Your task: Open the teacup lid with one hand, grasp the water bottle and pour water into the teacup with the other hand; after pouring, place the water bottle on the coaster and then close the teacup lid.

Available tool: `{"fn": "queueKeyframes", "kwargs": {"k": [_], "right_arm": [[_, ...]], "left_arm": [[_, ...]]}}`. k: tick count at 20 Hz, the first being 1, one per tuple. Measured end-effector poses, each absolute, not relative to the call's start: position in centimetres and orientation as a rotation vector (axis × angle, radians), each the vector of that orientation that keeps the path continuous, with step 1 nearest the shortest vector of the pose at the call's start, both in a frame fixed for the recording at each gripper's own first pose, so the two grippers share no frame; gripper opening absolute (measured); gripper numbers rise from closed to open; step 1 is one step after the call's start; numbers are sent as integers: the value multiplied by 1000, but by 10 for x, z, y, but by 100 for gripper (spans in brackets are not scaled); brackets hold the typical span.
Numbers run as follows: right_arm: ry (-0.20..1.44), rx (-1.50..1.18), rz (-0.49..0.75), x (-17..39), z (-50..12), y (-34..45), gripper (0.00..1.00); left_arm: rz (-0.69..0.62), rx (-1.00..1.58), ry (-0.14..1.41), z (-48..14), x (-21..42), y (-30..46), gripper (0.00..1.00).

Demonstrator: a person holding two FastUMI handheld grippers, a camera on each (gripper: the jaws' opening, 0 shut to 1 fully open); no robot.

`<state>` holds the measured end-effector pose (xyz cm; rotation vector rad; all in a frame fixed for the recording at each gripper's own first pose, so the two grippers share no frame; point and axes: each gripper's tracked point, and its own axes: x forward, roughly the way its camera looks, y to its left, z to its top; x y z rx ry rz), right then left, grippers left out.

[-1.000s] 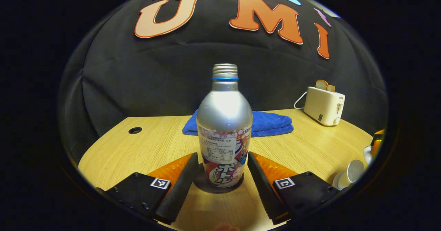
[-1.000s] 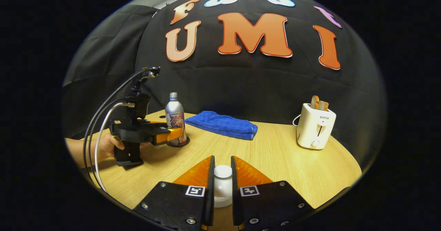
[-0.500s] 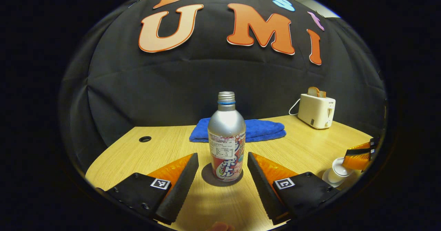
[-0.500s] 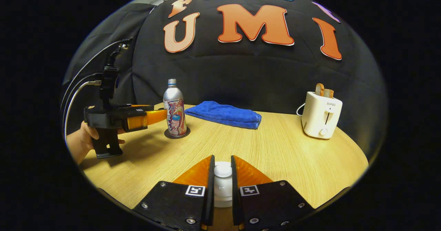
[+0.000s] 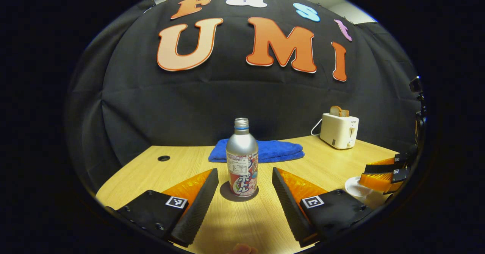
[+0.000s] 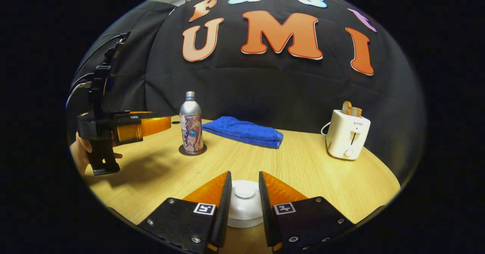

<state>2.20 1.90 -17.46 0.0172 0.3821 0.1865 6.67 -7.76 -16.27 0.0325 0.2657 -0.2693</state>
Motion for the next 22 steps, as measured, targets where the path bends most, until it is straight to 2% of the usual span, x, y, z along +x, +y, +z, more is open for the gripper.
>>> {"fn": "queueKeyframes", "kwargs": {"k": [1,2,6,10,15,16,17,19,20,22], "right_arm": [[345,17,178,25,-161,18,45],[313,17,168,27,-150,16,53],[224,14,139,32,-108,13,69],[148,-4,125,31,-72,15,79],[58,3,78,26,-37,10,82],[48,5,70,26,-33,8,82],[39,8,65,24,-28,7,83],[33,13,58,21,-24,5,83],[28,13,53,20,-22,4,83],[15,6,47,19,-19,1,83]], "left_arm": [[-259,34,249,-154,64,-76,94],[-247,39,234,-149,59,-73,94],[-197,60,188,-124,41,-61,94],[-151,77,161,-106,21,-45,94],[-117,32,81,-71,-2,-37,94],[-111,34,66,-65,-6,-35,90],[-102,40,55,-60,-11,-34,97],[-94,38,34,-52,-16,-36,94],[-95,33,26,-50,-18,-36,97],[-99,31,7,-44,-23,-39,94]]}}
